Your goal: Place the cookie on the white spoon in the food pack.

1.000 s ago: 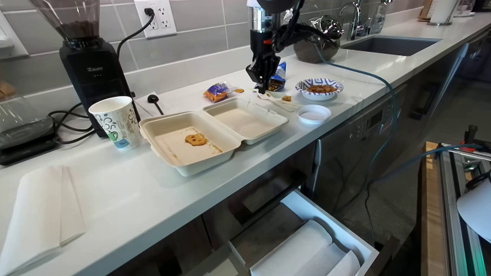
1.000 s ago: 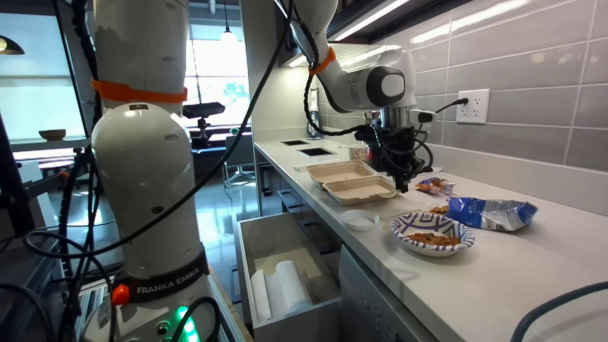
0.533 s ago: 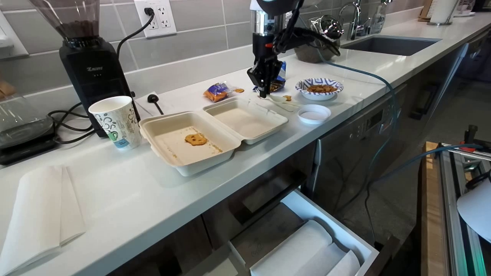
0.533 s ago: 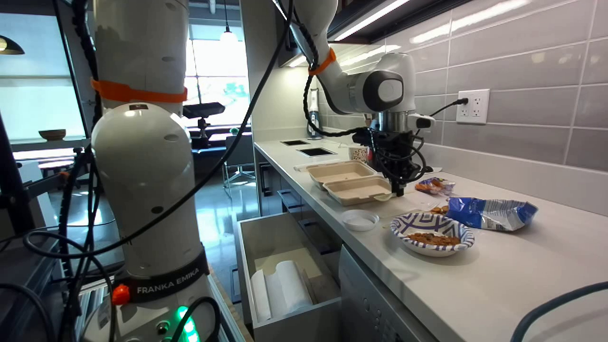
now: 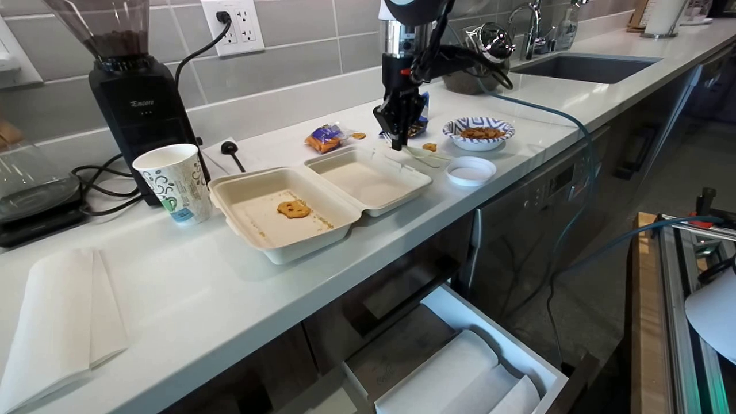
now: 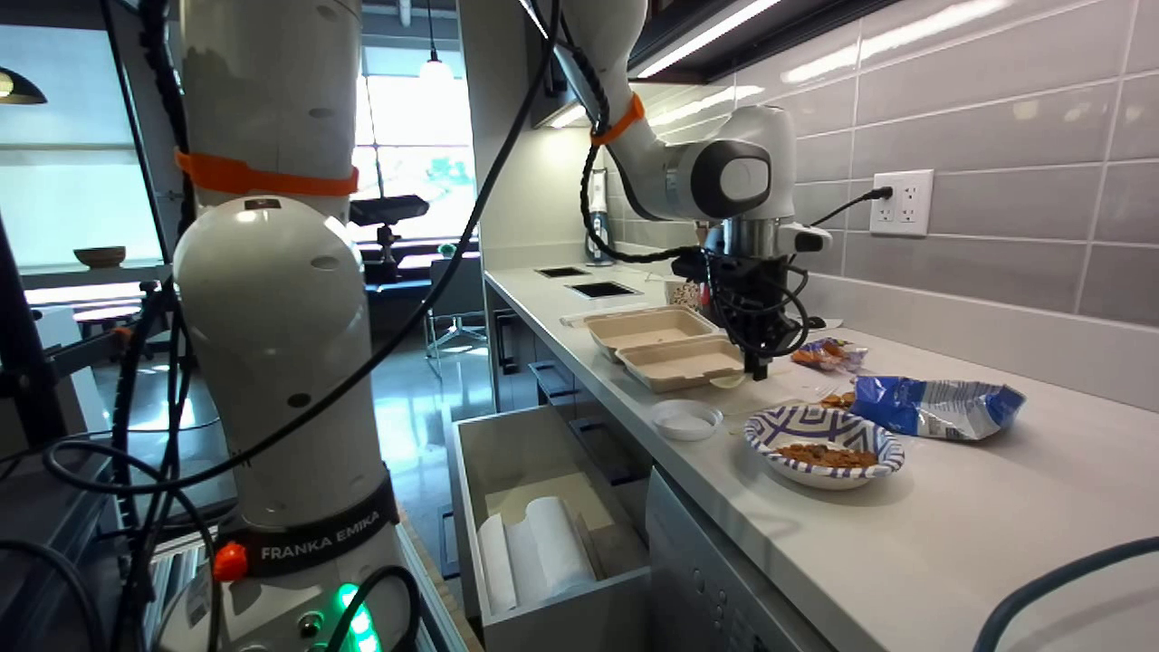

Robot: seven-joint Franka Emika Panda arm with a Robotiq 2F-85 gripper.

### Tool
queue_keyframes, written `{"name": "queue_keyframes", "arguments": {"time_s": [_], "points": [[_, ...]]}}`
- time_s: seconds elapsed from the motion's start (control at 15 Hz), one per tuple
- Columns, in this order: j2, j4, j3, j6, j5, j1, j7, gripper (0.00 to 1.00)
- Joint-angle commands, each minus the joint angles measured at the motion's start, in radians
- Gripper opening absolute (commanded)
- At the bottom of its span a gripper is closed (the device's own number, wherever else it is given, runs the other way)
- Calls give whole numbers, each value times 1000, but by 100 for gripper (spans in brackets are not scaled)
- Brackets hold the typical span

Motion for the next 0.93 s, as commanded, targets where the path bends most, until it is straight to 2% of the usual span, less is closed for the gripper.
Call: {"name": "queue_keyframes", "arguments": {"time_s": [0.0,0.87], "points": [[8,-17,5,33,20,-8,-17,3],[48,-5,5,36,25,-13,-10,3]]}}
